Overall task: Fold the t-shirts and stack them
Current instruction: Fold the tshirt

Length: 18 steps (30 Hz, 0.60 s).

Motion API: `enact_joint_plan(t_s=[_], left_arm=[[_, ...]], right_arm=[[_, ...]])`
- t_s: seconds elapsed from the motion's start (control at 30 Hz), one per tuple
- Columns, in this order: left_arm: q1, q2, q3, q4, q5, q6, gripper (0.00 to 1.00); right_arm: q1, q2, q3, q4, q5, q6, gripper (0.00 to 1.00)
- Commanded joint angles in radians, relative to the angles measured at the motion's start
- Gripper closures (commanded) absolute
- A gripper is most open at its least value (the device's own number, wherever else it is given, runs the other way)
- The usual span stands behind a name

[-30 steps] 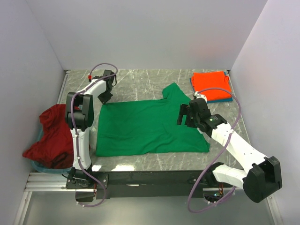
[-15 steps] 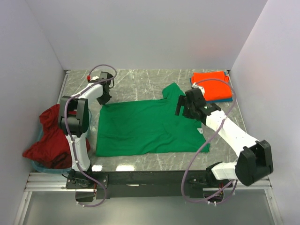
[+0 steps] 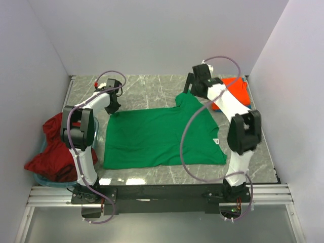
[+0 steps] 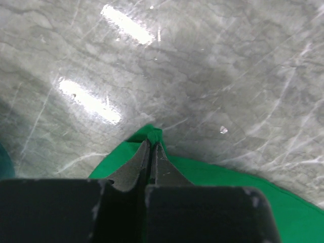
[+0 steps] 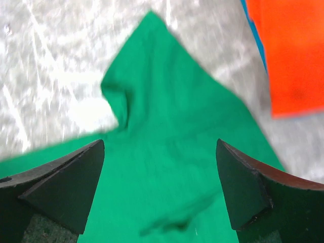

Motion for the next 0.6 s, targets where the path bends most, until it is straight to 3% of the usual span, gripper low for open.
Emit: enact_joint_plan(t_s=[0.0, 0.23, 0.57], left_arm=[[-0.006, -0.055, -0.008, 0.042, 0.031, 0.017, 0.99], [-0.013, -0.058, -0.02, 0.044, 0.045, 0.02, 0.99], [-0.022, -0.055, -0.023, 0.042, 0.052, 0.029, 0.99]], right_arm=[[-0.014, 0.153, 0.174, -0.045, 0.008, -0.046, 0.04], [-0.028, 0.475, 0.631, -0.126, 0.028, -0.101, 0.05], [-0.051, 0.624, 0.738, -0.1, -0.074, -0.139, 0.06]])
